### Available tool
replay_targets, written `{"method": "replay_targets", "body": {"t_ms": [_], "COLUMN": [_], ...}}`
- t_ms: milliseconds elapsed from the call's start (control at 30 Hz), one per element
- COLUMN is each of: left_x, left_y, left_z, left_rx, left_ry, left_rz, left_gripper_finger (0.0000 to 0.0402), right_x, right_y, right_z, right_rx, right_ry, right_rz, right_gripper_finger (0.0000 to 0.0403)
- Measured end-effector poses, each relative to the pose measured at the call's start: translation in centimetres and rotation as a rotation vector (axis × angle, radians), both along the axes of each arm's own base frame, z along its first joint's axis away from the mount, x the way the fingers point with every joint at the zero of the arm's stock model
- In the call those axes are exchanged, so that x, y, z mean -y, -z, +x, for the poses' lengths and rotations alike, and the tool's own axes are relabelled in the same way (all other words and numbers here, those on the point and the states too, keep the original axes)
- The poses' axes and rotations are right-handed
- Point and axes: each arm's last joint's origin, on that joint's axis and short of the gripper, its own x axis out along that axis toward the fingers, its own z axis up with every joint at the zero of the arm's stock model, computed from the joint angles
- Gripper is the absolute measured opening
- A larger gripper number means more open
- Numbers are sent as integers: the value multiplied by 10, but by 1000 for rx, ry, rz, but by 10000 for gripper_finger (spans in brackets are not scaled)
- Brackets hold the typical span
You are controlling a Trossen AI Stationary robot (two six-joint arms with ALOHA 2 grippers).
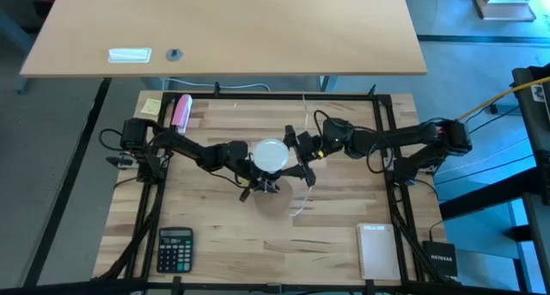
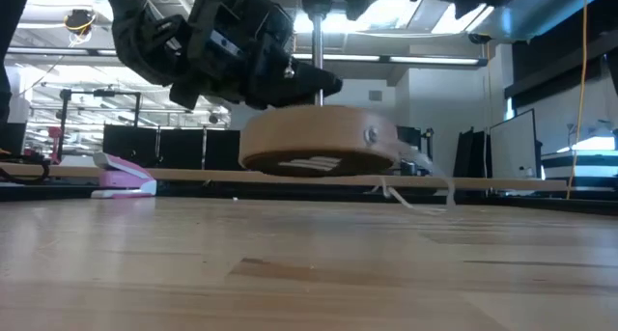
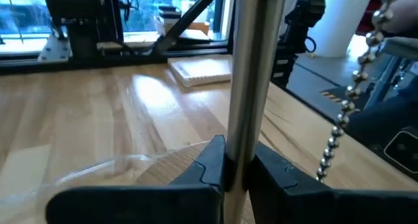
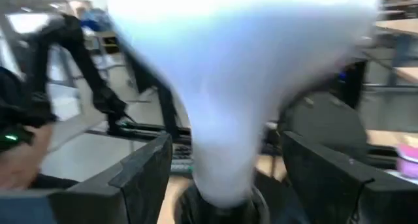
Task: Screw lightbulb
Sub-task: Insert the white lightbulb into the brown lamp
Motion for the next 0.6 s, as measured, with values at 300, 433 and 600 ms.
{"method": "replay_targets", "body": {"t_ms": [300,433,600], "left_x": [-3,-3,-2], "left_y": [1,1,1], "left_z": [0,0,0], "left_rx": [-16,-15,-15], "left_ry": [-13,-5,-2], "left_rz": [1,0,0], "left_gripper_finger": [27,27,27], "right_x": [0,-1,0], "right_y": [-8,-9,-8], "right_z": [16,16,16], "right_rx": [-34,-42,-49], "right_ry": [-114,-144,-129], "right_rz": [10,10,6], "right_gripper_finger": [276,242,177]}}
